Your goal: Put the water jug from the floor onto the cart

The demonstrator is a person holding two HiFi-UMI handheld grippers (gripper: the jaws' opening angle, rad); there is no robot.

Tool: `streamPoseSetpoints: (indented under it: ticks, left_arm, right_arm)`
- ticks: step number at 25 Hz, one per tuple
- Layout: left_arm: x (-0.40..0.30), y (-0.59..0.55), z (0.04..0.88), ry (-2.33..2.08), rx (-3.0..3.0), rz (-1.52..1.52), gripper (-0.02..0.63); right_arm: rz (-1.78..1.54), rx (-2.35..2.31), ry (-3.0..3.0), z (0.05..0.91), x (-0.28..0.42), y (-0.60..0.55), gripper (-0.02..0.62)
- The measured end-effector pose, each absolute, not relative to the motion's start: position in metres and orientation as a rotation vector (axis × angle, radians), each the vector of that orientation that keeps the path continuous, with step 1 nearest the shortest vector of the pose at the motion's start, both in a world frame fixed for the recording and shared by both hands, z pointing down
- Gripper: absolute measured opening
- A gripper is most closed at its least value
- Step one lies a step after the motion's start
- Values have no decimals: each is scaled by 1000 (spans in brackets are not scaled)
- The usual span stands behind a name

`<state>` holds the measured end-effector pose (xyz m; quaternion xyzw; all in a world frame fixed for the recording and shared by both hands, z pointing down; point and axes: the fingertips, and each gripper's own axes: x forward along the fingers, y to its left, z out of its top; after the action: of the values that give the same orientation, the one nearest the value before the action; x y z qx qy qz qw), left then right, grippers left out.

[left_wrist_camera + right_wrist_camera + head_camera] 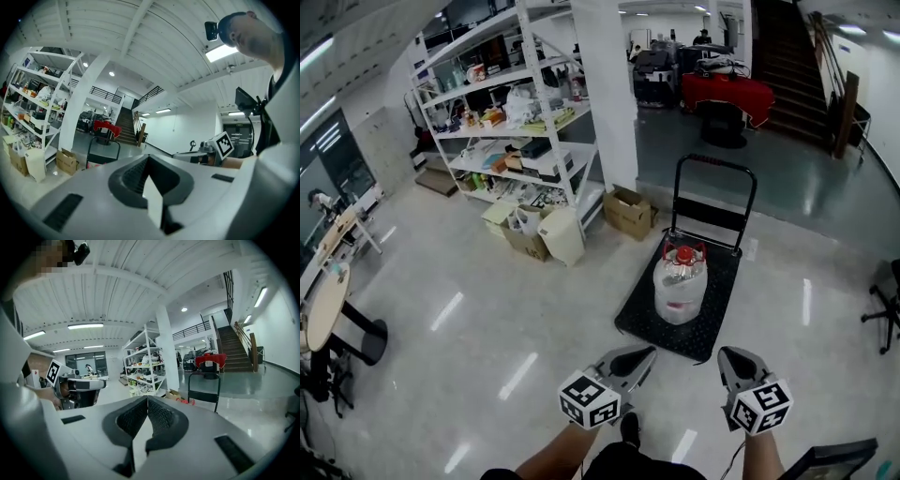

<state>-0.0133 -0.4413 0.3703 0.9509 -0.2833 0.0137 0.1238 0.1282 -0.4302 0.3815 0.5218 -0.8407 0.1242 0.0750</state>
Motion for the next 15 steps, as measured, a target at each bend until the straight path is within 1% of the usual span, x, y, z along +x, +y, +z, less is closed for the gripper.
streamPoseSetpoints:
  ticks: [8, 10, 15]
  left_arm:
    - [17, -293, 376, -887, 2694, 119, 2]
    - [11, -258, 375, -887, 2721, 175, 2]
    - [-3, -197, 377, -863, 2711, 189, 2]
  right_arm:
    - [452, 1546, -2572, 395, 168, -300, 3]
    - [458, 1559, -2593, 391, 165, -273, 3]
    - [398, 1570, -2596, 385, 147, -220, 3]
